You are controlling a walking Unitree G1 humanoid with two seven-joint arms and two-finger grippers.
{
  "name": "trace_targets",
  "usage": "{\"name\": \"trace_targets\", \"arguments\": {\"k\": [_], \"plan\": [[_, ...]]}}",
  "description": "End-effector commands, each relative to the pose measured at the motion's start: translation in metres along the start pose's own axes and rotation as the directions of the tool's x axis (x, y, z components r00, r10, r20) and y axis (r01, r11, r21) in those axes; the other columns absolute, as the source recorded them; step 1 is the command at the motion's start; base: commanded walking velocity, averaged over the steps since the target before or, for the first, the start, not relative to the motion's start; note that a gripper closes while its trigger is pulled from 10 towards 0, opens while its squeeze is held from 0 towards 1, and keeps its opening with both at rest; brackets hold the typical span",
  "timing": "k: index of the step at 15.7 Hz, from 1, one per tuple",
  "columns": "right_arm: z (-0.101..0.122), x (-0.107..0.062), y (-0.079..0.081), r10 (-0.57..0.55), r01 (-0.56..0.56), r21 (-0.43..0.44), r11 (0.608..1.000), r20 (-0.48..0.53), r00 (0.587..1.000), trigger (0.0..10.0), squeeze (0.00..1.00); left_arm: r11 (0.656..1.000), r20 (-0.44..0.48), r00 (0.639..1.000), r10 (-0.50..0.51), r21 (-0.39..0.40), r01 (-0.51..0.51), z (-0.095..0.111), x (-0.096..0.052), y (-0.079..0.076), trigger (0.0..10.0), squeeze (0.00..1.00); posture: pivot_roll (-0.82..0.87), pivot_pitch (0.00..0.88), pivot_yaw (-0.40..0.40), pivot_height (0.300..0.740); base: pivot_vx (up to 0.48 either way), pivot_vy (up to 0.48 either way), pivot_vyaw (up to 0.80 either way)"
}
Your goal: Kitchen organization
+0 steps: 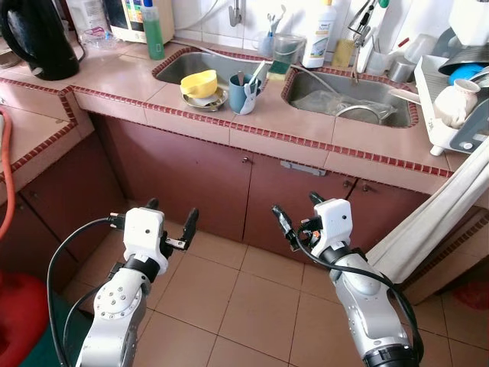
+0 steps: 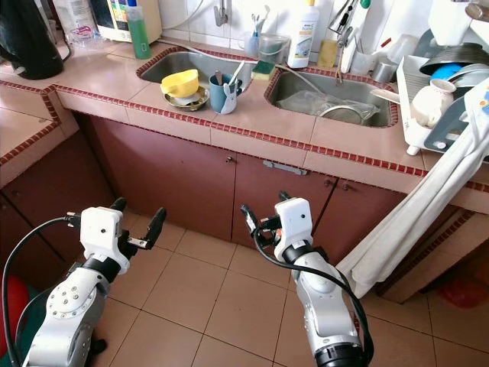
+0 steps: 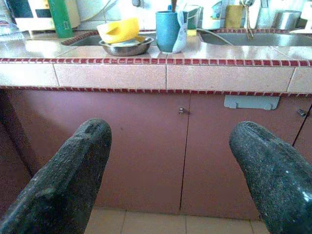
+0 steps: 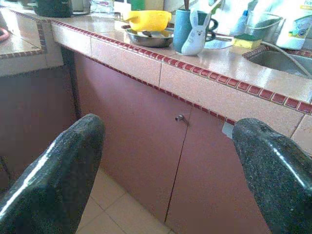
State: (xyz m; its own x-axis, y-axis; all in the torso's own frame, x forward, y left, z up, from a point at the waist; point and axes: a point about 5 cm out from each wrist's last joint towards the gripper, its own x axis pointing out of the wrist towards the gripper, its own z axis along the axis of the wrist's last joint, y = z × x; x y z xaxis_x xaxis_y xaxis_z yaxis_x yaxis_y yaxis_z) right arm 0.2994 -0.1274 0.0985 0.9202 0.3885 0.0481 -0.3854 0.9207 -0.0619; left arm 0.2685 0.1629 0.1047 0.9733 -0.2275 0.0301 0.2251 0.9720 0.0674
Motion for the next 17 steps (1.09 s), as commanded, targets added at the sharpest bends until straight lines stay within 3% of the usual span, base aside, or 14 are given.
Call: {"name": "trace_targets", "arguments": {"k": [1, 7, 17], "plan": [[0.0081, 0.0009, -0.002, -0.005, 0.006, -0.027, 1.0, 0.036, 0.999, 10.0, 0.0, 1.0, 0.022, 1.0, -0.007, -0.008, 0.007, 0.0061, 0.0031, -0.0018, 10.0, 0.0, -0.02, 0.007, -0.027, 0.74, 0.0, 0.0, 0.0], [0.0093, 0.0029, -0.0044, -0.017, 0.018, -0.029, 0.999, 0.037, 0.999, 10.0, 0.0, 1.0, 0.03, 1.0, -0.01, -0.02, 0.011, 0.0079, 0.0052, -0.0029, 10.0, 0.0, -0.02, 0.0, -0.028, 0.74, 0.0, 0.0, 0.0], [0.0078, 0.0012, -0.0034, -0.003, 0.004, -0.033, 0.999, 0.027, 1.0, 10.0, 0.0, 0.999, 0.036, 0.999, -0.026, -0.025, 0.027, 0.0096, 0.0053, -0.0061, 10.0, 0.0, -0.02, 0.007, -0.032, 0.74, 0.301, 0.0, 0.0]]}}
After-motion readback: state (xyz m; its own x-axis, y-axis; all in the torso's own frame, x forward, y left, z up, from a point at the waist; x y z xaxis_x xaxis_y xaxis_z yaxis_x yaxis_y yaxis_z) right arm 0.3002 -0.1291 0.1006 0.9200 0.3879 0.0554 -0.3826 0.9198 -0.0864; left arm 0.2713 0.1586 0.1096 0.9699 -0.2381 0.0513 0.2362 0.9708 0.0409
